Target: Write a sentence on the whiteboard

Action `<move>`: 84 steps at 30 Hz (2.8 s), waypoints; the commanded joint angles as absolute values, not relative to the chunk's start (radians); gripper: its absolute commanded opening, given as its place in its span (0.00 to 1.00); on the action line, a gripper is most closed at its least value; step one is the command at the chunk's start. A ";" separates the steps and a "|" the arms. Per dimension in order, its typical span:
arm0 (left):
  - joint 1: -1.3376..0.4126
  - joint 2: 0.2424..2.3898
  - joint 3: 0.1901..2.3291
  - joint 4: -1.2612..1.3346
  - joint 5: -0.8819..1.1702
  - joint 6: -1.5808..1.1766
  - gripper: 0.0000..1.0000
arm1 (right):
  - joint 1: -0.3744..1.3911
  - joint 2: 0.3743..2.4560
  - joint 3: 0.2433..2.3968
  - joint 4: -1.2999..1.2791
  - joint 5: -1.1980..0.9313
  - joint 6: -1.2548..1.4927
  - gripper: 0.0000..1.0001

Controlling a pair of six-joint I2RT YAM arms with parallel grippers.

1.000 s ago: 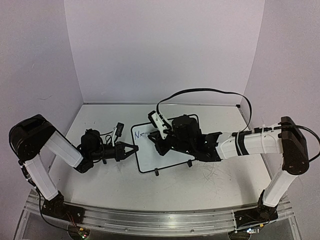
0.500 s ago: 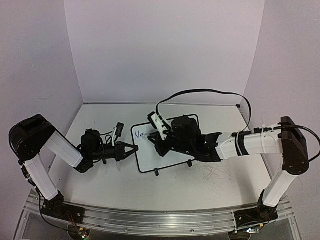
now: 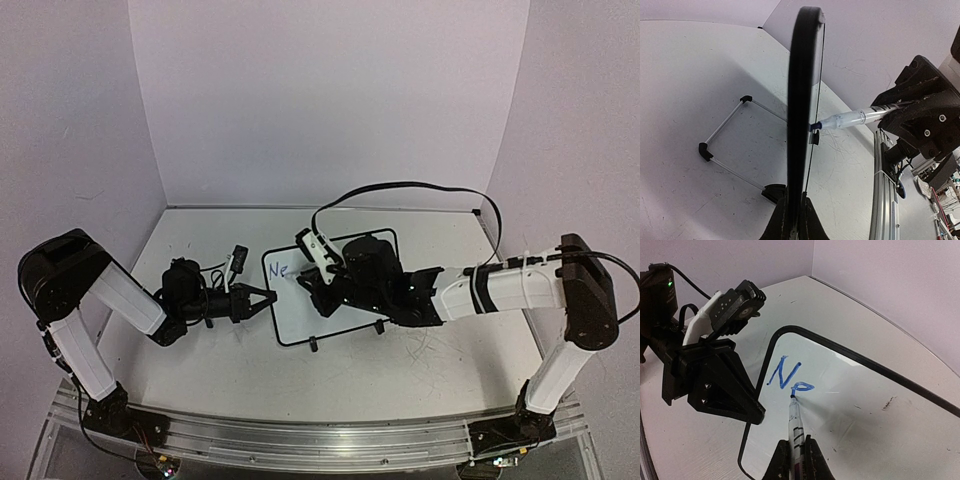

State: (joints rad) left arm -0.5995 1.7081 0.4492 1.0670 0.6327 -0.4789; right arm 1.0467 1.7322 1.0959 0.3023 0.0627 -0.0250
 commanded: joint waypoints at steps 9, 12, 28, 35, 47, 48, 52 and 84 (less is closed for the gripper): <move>-0.598 1.680 0.437 1.016 0.617 -0.485 0.00 | 1.042 1.690 1.064 0.309 0.168 -0.021 0.00; -0.599 1.680 0.437 1.017 0.618 -0.486 0.00 | 1.042 1.688 1.066 0.317 0.185 -0.021 0.00; -0.598 1.686 0.439 1.015 0.617 -0.483 0.00 | 1.039 1.607 1.008 0.406 0.095 -0.059 0.00; -0.599 1.680 0.438 1.014 0.615 -0.485 0.00 | 1.039 1.672 1.067 0.410 0.071 -0.068 0.00; -0.600 1.677 0.436 1.011 0.617 -0.483 0.00 | 1.039 1.674 1.064 0.417 0.113 -0.057 0.00; -0.599 1.677 0.436 1.012 0.617 -0.483 0.00 | 1.039 1.677 1.067 0.417 0.116 -0.057 0.00; -0.598 1.674 0.433 1.012 0.614 -0.484 0.00 | 1.038 1.680 1.070 0.417 0.125 -0.054 0.00; -0.598 1.663 0.428 1.005 0.611 -0.482 0.00 | 1.039 1.682 1.050 0.376 0.145 -0.036 0.00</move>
State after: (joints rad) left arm -0.6022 1.6867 0.4488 1.0443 0.6289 -0.4713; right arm 1.0412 1.6894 1.0454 0.3775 0.1257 -0.0501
